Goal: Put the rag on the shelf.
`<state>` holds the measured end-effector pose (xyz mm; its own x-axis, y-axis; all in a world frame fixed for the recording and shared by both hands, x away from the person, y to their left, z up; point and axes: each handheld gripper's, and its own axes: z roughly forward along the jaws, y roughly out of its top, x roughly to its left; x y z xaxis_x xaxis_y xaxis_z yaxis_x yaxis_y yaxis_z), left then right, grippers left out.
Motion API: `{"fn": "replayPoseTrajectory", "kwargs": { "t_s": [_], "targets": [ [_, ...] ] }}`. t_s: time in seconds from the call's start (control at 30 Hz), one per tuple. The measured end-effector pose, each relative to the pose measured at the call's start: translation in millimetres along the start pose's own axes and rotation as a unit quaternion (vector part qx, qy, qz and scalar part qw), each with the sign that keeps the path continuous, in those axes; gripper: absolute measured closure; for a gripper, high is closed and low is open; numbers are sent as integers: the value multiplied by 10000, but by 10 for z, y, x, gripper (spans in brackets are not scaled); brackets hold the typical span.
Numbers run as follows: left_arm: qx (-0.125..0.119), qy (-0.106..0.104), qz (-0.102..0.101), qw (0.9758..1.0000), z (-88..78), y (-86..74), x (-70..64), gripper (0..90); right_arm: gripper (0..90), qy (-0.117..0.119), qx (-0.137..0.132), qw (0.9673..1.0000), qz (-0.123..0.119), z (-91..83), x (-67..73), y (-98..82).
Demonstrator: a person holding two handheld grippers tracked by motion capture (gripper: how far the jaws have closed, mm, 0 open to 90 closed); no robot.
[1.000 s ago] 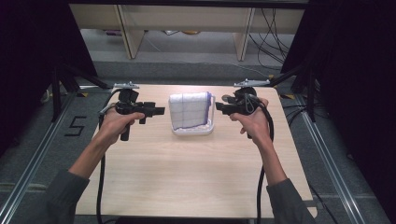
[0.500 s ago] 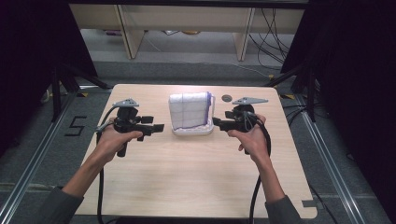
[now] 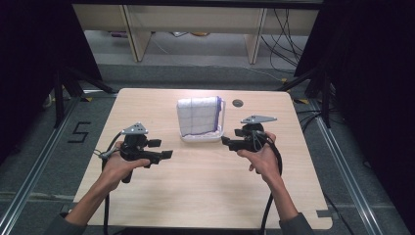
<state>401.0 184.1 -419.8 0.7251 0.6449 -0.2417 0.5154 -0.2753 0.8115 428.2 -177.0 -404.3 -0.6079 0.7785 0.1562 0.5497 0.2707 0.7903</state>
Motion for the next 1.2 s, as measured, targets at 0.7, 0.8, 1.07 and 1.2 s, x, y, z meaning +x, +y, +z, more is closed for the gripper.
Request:
{"fn": "replayPoseTrajectory", "kwargs": {
  "t_s": [0.7, 0.8, 1.07, 1.2],
  "targets": [
    [126, -391, 50, 9991, -5, -347, -174, 229, 355, 177, 80, 9998, 23, -127, 217, -344],
    [116, -398, 94, 9991, 0, -385, -203, 227, 337, 221, 67, 9997, -50, -144, 236, -378],
    [158, -277, 206, 9993, 47, -573, -291, 225, 271, 372, 95, 9993, -36, -146, 306, -555],
    [183, -301, 232, 9991, 55, -675, -302, 226, 254, 375, 59, 9993, -42, -138, 343, -659]
  ]
}}
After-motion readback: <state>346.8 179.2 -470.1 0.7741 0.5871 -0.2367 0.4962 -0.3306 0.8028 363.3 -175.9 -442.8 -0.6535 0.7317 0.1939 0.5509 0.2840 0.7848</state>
